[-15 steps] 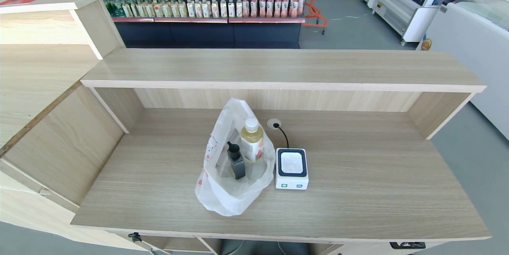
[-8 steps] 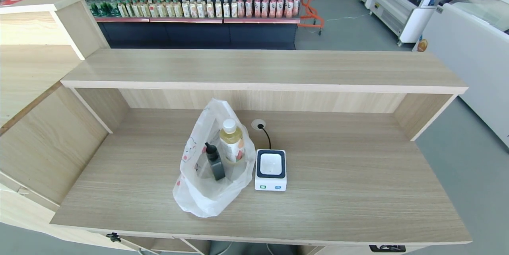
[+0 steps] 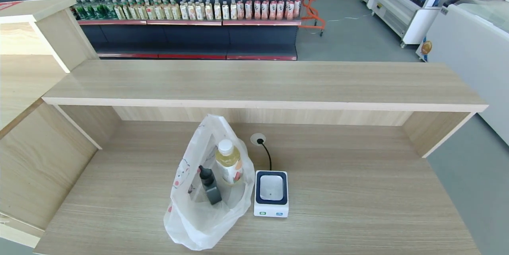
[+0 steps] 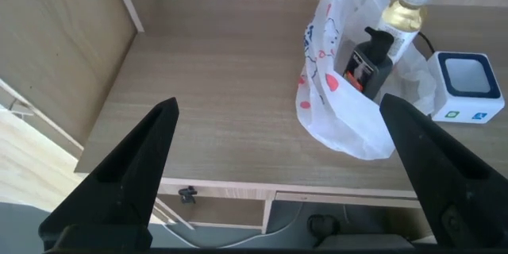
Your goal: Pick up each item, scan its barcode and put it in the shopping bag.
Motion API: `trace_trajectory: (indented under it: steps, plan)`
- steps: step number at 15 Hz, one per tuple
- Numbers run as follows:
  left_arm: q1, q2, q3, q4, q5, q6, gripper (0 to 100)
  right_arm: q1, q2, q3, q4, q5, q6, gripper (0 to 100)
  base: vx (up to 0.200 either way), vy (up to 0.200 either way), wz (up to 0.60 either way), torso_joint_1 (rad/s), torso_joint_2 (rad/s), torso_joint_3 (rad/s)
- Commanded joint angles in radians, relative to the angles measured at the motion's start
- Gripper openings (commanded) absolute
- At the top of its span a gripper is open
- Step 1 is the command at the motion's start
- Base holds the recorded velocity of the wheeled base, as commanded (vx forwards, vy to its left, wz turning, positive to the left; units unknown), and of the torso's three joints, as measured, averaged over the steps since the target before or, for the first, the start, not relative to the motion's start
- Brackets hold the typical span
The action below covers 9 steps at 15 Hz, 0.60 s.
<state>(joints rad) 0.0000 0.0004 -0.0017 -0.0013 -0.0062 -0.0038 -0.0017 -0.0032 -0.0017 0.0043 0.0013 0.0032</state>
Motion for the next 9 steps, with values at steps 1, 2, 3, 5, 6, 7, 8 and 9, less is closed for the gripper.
trace_trajectory:
  steps: [1, 2, 3, 5, 6, 7, 8, 9]
  plan:
    - [0.000, 0.000, 0.000, 0.000, 0.000, -0.001, 100, 0.000, 0.003, 0.000, 0.000, 0.000, 0.000, 0, 0.000, 0.000, 0.00, 0.000, 0.00, 0.000]
    - [0.000, 0.000, 0.000, 0.000, 0.000, -0.001, 100, 0.000, 0.003, 0.000, 0.000, 0.000, 0.000, 0, 0.000, 0.000, 0.00, 0.000, 0.00, 0.000]
    - [0.000, 0.000, 0.000, 0.000, 0.000, -0.001, 100, 0.000, 0.003, 0.000, 0.000, 0.000, 0.000, 0, 0.000, 0.000, 0.00, 0.000, 0.00, 0.000]
    - [0.000, 0.000, 0.000, 0.000, 0.000, -0.001, 100, 0.000, 0.003, 0.000, 0.000, 0.000, 0.000, 0, 0.000, 0.000, 0.00, 0.000, 0.00, 0.000]
    - [0.000, 0.000, 0.000, 0.000, 0.000, -0.001, 100, 0.000, 0.003, 0.000, 0.000, 0.000, 0.000, 0, 0.000, 0.000, 0.00, 0.000, 0.00, 0.000]
    - [0.000, 0.000, 0.000, 0.000, 0.000, -0.001, 100, 0.000, 0.003, 0.000, 0.000, 0.000, 0.000, 0, 0.000, 0.000, 0.00, 0.000, 0.00, 0.000]
    - [0.000, 0.000, 0.000, 0.000, 0.000, -0.001, 100, 0.000, 0.003, 0.000, 0.000, 0.000, 0.000, 0, 0.000, 0.000, 0.00, 0.000, 0.00, 0.000]
    - [0.000, 0.000, 0.000, 0.000, -0.001, -0.001, 100, 0.000, 0.003, 0.000, 0.000, 0.000, 0.001, 0, 0.000, 0.000, 0.00, 0.000, 0.00, 0.000]
